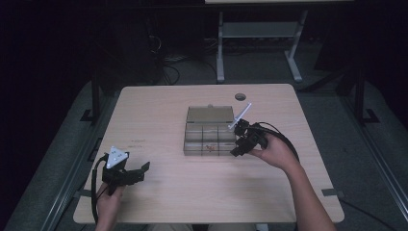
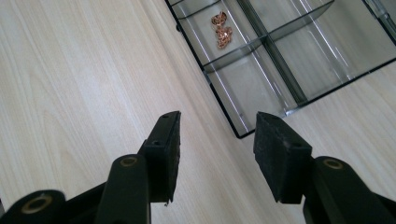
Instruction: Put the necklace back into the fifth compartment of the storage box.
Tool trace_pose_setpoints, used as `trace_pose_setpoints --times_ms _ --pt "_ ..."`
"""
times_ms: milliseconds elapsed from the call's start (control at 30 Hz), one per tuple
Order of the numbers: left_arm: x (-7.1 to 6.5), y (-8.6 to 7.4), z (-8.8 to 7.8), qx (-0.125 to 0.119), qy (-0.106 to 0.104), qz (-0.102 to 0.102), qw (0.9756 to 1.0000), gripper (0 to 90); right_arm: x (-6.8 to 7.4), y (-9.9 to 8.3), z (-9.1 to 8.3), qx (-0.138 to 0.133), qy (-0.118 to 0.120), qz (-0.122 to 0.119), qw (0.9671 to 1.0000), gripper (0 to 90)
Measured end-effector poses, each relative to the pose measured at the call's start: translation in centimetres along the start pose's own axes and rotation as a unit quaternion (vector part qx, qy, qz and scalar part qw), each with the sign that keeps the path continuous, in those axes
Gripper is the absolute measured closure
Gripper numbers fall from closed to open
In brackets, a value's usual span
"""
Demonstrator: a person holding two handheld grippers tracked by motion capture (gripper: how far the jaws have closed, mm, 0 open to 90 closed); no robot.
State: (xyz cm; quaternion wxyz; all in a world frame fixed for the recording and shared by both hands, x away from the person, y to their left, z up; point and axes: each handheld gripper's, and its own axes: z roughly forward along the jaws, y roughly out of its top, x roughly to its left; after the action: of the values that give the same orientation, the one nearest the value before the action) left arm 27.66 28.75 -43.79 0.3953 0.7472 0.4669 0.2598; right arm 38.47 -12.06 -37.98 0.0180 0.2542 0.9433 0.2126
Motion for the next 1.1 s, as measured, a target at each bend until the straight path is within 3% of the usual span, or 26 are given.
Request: trace_pose_setpoints --times_ms 1100 --pt "-0.2 0.0 0.1 0.001 -0.002 0.005 1.0 13.1 -0.4 -4.7 -0.7 -0.004 -0.002 0.027 0.9996 42.2"
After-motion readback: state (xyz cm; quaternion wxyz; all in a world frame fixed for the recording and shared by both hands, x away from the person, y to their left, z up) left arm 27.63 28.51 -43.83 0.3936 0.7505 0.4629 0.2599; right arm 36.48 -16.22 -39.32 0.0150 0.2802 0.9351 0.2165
